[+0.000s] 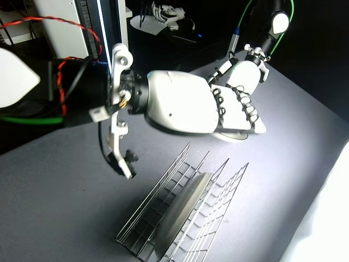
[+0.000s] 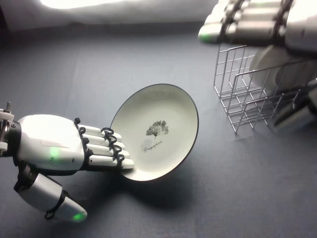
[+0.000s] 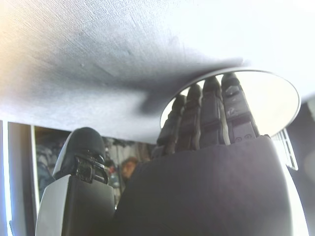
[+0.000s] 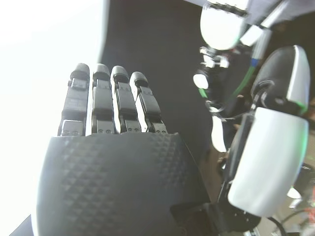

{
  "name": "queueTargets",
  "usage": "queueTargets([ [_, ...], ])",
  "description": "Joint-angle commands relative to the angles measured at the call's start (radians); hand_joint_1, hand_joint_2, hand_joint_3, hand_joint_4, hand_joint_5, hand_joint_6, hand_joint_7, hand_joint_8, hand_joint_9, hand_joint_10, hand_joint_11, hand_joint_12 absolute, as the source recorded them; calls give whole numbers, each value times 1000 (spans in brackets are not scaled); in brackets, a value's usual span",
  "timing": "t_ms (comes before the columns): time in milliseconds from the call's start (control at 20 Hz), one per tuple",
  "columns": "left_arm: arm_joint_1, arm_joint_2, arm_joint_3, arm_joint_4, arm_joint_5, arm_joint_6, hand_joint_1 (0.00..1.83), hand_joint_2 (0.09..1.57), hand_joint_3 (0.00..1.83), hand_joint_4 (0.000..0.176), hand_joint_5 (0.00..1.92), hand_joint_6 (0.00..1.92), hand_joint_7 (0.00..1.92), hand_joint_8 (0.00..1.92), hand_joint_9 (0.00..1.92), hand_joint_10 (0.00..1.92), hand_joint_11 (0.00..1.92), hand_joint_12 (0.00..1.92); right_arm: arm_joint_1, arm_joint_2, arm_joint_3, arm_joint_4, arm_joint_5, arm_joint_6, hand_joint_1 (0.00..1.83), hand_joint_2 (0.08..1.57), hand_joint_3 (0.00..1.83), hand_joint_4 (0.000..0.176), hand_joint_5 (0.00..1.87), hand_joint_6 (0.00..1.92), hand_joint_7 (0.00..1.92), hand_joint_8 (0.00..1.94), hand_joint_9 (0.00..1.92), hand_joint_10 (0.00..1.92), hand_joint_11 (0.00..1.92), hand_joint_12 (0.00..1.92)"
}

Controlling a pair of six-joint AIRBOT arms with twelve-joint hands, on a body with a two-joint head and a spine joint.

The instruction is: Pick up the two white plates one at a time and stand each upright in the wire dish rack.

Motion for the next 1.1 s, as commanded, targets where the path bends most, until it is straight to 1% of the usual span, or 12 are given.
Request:
queueTargets([
  [0,9,-7,4,-1,-29,-6,0,1237,0,0,0,0,0,0,0,0,0,0,4,2,-14,22,86,4,874,822,31,0,0,0,0,0,0,0,0,0],
  [100,9,-7,4,-1,-31,-6,0,1236,0,0,0,0,0,0,0,0,0,0,-6,-5,-32,-9,86,4,1053,835,29,0,0,0,0,0,0,0,0,0],
  [200,9,-7,4,-2,-36,-6,0,1234,0,0,0,0,0,0,0,0,0,0,-15,-19,-40,-54,85,3,1090,878,41,0,0,0,0,0,0,0,0,0],
  [250,9,-7,4,-3,-38,-6,0,1239,0,0,0,0,0,0,0,0,0,0,-22,-27,-40,-72,80,4,1071,922,23,0,0,0,0,0,0,0,0,0],
  [350,9,-9,5,-4,-38,-5,0,1241,0,0,0,0,0,0,0,0,0,0,-36,-47,-40,-82,55,4,1229,999,40,0,0,0,0,0,0,0,0,0],
  [400,9,-9,5,-4,-38,-5,0,1238,0,0,0,0,0,0,0,0,0,0,-47,-57,-40,-90,42,4,1360,1039,9,0,0,0,0,0,0,0,35,46],
  [450,9,-9,6,-4,-38,-5,0,1239,0,0,0,0,0,0,0,0,0,0,-52,-65,-40,-96,36,4,1433,1061,0,0,0,0,0,0,0,0,6,218],
  [500,9,-9,7,-4,-38,-5,0,1235,0,0,0,0,0,0,0,0,0,0,-65,-78,-40,-101,20,4,1513,1074,0,0,0,0,0,0,0,0,0,260],
  [650,9,-10,8,-4,-38,-5,0,1236,0,0,0,0,0,0,0,0,0,0,-90,-112,-39,-109,-22,3,1605,1125,11,0,0,0,0,0,0,0,0,77],
  [750,9,-10,8,-4,-38,-5,0,1238,0,0,0,0,0,0,0,0,0,0,-97,-138,-39,-109,-53,3,1621,1139,13,0,0,0,0,0,0,0,0,60],
  [900,9,-11,9,-4,-38,-5,0,1233,0,0,7,2,0,0,0,0,0,0,-108,-177,-34,-109,-94,3,1626,1141,4,0,0,0,0,0,0,0,0,138],
  [1050,9,-11,10,-4,-38,-5,0,1236,0,0,10,2,0,0,0,0,0,0,-124,-213,-32,-109,-121,3,1637,1144,4,0,0,0,0,0,0,0,0,138],
])
